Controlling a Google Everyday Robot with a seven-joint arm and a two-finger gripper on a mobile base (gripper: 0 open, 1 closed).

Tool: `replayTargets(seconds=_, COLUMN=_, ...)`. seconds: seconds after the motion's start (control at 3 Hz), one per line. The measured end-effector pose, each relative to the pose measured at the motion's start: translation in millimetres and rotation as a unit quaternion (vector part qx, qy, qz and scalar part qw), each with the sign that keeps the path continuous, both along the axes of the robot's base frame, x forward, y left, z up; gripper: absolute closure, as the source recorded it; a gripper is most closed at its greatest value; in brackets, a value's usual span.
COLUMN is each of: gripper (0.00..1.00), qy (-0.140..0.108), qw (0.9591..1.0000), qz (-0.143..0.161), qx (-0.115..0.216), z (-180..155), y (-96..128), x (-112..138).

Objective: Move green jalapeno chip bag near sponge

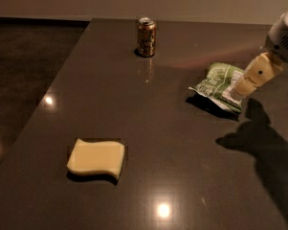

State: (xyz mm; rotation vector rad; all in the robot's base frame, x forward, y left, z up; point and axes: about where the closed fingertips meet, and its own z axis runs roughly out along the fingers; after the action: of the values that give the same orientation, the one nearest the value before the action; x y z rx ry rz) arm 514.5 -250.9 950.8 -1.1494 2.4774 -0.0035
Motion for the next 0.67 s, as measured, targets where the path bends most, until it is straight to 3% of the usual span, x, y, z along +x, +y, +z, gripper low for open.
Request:
replayTargets(seconds=0.33, gripper=0.00, qy=-0.008, qw=0.9952, qz=-0.096, qx=0.015, z=-19.6, y=-13.9, x=26.4)
replayTargets(seconds=0.67, gripper=0.00, qy=-0.009, qw=0.9871, qz=-0.159, qx=0.017, z=-44.9, y=-28.2, x=46.6)
